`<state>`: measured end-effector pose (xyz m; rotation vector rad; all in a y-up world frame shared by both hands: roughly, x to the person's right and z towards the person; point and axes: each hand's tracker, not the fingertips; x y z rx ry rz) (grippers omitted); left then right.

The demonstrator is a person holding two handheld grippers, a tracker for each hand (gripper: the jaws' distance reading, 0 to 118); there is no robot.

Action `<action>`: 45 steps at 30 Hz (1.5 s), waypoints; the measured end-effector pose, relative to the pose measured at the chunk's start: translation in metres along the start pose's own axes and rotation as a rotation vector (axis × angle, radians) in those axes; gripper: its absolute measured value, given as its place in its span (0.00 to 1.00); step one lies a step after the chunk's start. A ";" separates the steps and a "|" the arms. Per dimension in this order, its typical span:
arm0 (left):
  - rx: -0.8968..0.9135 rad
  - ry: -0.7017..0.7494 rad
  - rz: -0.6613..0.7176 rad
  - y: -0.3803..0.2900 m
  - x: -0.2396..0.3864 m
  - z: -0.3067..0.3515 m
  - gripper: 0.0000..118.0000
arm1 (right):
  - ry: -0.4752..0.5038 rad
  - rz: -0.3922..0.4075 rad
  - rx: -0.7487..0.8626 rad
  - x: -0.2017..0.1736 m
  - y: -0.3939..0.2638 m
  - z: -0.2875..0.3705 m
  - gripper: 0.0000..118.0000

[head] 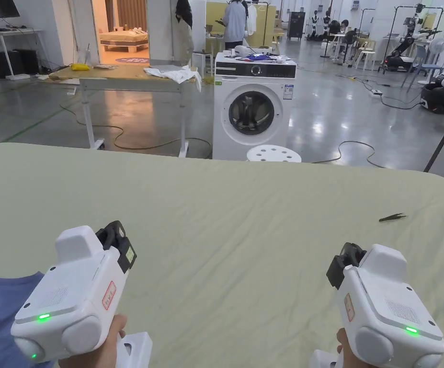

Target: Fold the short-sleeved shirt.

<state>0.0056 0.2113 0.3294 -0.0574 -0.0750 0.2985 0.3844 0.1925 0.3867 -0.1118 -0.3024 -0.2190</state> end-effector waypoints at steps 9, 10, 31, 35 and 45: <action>-0.060 0.016 -0.324 0.009 0.007 0.012 0.00 | 0.033 0.250 0.006 -0.018 0.003 0.005 0.03; -0.084 0.007 -0.350 0.010 0.002 0.014 0.00 | 0.041 0.261 0.003 -0.020 0.003 0.005 0.03; -0.783 0.333 -0.154 0.048 -0.257 0.042 0.79 | 0.156 0.318 -0.113 -0.058 -0.028 -0.009 0.03; -0.882 0.326 -0.143 0.032 -0.269 0.037 0.79 | 0.161 0.325 -0.128 -0.059 -0.032 -0.010 0.03; -0.922 0.286 -0.271 0.002 -0.251 0.033 0.66 | 0.160 0.358 -0.140 -0.059 -0.035 -0.007 0.03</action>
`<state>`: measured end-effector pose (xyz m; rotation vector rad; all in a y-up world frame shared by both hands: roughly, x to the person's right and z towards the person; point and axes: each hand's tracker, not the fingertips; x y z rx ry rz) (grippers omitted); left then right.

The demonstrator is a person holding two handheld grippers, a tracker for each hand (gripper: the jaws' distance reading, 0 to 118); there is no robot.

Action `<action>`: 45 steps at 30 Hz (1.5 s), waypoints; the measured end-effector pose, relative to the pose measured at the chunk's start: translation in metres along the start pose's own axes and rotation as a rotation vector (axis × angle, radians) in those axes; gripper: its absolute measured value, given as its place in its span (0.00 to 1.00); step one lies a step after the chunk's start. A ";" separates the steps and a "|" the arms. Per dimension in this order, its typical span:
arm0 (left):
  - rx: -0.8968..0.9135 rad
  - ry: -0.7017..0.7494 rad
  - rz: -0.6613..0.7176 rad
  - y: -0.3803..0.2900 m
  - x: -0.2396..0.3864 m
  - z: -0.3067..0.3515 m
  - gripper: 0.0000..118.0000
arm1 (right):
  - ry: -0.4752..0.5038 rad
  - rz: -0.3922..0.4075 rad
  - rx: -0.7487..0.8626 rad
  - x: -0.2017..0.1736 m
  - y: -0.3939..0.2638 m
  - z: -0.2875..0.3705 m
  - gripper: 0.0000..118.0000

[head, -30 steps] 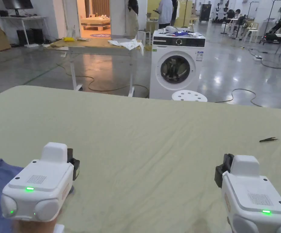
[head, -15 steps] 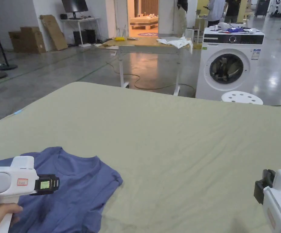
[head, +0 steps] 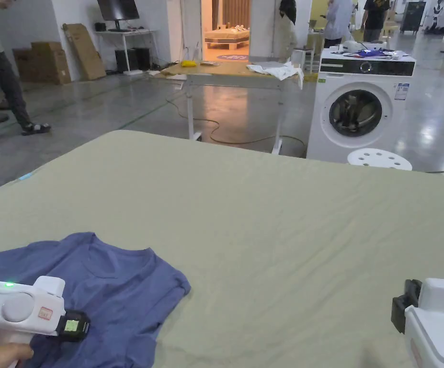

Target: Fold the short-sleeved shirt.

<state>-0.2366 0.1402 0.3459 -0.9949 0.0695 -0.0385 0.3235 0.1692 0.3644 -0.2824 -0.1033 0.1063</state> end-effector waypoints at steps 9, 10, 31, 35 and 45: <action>0.084 0.025 0.030 -0.003 -0.004 0.006 0.00 | 0.014 -0.030 -0.017 -0.004 -0.004 -0.003 0.03; 0.115 0.025 0.058 -0.005 -0.004 0.009 0.00 | 0.014 -0.029 -0.016 -0.004 -0.004 -0.002 0.03; 0.711 -0.123 0.007 0.116 0.030 0.182 0.00 | -0.050 -0.085 0.051 0.040 0.021 0.017 0.03; 0.752 -0.233 -0.075 0.148 0.079 0.197 0.00 | -0.068 -0.089 0.063 0.052 0.021 0.024 0.03; 0.777 -0.548 -0.273 0.182 0.239 0.193 0.00 | -0.143 -0.106 0.087 0.089 0.023 0.047 0.03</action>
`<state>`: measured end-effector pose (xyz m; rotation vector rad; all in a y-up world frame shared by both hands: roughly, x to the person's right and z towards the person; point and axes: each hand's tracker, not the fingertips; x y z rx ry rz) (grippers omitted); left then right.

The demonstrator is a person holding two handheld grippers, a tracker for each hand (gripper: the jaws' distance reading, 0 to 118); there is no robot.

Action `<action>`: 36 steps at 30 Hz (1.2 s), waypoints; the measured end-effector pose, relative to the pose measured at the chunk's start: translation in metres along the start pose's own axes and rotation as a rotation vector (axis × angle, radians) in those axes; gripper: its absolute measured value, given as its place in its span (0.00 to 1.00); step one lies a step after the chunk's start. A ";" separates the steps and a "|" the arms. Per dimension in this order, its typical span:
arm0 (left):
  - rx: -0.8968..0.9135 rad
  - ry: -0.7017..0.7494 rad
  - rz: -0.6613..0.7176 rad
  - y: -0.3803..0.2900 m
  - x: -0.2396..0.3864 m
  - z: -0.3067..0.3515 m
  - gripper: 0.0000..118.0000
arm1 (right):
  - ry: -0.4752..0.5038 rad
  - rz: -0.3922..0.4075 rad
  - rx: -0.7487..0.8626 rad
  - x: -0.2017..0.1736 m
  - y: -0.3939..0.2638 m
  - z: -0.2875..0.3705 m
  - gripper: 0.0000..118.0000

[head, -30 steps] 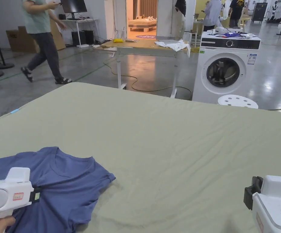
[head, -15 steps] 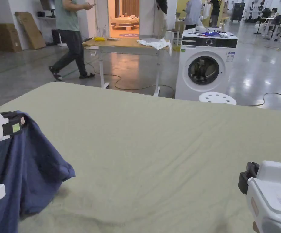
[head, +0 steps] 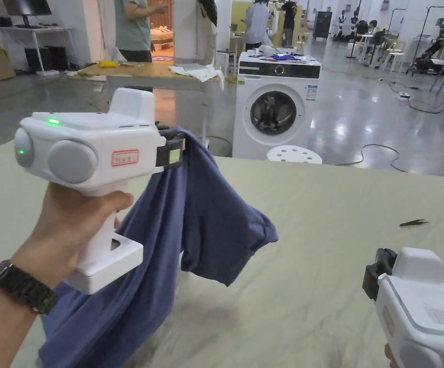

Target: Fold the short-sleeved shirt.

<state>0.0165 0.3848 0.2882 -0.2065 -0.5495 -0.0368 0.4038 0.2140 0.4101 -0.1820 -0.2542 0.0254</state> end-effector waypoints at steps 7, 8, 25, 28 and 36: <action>-0.085 -0.184 0.023 -0.043 0.068 -0.069 0.00 | -0.075 -0.019 -0.004 0.033 -0.001 0.013 0.03; -0.109 -0.202 0.035 -0.053 0.073 -0.077 0.00 | -0.085 -0.019 -0.007 0.037 -0.002 0.014 0.03; -0.097 -0.237 0.091 -0.128 0.026 -0.067 0.63 | -0.080 -0.023 -0.061 0.047 -0.012 0.020 0.03; -0.048 -0.162 0.128 -0.131 0.001 -0.035 0.63 | -0.048 -0.015 -0.044 0.037 -0.008 0.021 0.03; 0.050 0.194 0.089 -0.148 -0.056 0.062 0.39 | 0.016 -0.014 0.029 0.009 0.009 0.025 0.03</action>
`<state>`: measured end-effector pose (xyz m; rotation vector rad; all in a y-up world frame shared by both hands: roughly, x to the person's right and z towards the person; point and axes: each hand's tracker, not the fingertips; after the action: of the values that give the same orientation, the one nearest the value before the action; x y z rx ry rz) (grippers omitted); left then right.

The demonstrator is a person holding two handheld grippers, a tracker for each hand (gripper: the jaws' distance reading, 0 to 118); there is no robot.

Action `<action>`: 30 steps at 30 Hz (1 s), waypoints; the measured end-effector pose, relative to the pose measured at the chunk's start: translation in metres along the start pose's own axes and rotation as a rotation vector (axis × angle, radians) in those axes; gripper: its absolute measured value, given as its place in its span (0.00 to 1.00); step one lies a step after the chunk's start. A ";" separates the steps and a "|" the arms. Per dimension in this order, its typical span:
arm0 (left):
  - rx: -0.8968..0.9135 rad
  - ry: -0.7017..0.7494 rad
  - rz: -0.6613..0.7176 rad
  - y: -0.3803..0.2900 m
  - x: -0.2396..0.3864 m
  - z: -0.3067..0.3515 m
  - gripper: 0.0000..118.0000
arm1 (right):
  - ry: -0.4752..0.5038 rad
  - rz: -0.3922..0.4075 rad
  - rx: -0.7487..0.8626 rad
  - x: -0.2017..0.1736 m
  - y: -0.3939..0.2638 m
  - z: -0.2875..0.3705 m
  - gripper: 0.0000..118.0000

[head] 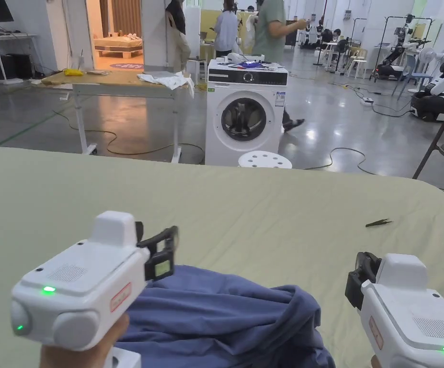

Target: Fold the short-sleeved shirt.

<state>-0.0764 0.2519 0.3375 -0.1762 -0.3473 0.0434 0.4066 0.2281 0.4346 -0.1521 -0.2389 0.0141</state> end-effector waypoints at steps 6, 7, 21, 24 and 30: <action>-0.006 0.137 0.028 -0.022 -0.039 0.039 0.00 | 0.026 -0.005 0.030 -0.015 0.009 0.004 0.03; -0.024 0.141 0.035 -0.025 -0.044 0.041 0.00 | 0.030 -0.005 0.030 -0.017 0.009 0.004 0.03; -0.436 0.208 0.202 -0.066 -0.163 -0.052 0.00 | 0.052 0.009 -0.032 -0.017 -0.003 -0.006 0.03; -0.522 0.195 0.232 -0.070 -0.171 -0.078 0.20 | 0.041 0.010 -0.049 -0.012 -0.006 -0.007 0.03; -0.739 0.243 0.265 -0.090 -0.176 -0.119 0.79 | 0.011 0.042 -0.084 0.000 -0.014 -0.010 0.03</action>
<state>-0.2004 0.1307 0.1849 -0.9508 -0.0809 0.1531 0.4085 0.2128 0.4272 -0.2405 -0.2250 0.0447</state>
